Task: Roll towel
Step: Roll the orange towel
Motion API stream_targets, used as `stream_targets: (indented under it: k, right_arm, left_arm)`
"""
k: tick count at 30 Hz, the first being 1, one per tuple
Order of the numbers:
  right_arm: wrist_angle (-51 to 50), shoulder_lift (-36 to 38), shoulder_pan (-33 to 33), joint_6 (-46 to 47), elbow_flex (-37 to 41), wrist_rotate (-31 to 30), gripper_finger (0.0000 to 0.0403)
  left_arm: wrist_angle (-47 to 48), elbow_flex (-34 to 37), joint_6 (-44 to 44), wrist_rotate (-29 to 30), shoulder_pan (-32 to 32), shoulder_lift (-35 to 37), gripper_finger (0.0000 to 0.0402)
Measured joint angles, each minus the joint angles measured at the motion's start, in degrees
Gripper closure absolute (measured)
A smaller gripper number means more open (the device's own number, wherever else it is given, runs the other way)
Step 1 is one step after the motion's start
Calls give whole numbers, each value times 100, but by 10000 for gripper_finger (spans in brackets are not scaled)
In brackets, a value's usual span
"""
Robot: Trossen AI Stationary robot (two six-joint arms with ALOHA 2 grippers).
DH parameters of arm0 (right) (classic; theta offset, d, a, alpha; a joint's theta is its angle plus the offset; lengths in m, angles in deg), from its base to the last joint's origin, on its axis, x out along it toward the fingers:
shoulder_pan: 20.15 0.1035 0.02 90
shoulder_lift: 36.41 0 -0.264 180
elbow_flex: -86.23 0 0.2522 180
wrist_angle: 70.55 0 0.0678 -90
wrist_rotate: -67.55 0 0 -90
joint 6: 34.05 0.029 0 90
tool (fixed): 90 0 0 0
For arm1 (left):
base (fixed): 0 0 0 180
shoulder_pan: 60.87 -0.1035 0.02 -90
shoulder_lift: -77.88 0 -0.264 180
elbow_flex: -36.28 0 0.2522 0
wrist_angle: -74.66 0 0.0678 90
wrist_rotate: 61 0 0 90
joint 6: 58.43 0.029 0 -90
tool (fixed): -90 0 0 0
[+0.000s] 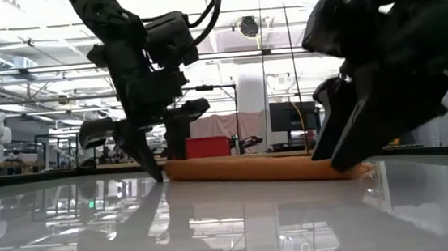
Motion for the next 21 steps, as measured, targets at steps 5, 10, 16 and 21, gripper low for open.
stream_targets:
  k: [5,10,16,21]
  right_arm:
    - [-730,-143,23,467,-200,-313,186]
    - [-1203,-155,88,1094,-205,-696,209]
    - [-1380,-153,84,1459,-196,-800,322]
    - [-1399,-57,79,1556,-186,-332,389]
  left_arm:
    - [-35,7,-343,-121,4,-22,308]
    - [-89,7,-609,-337,108,-32,391]
    - [-174,7,-1346,-495,243,-43,396]
    - [-166,15,-2236,-1511,323,-71,399]
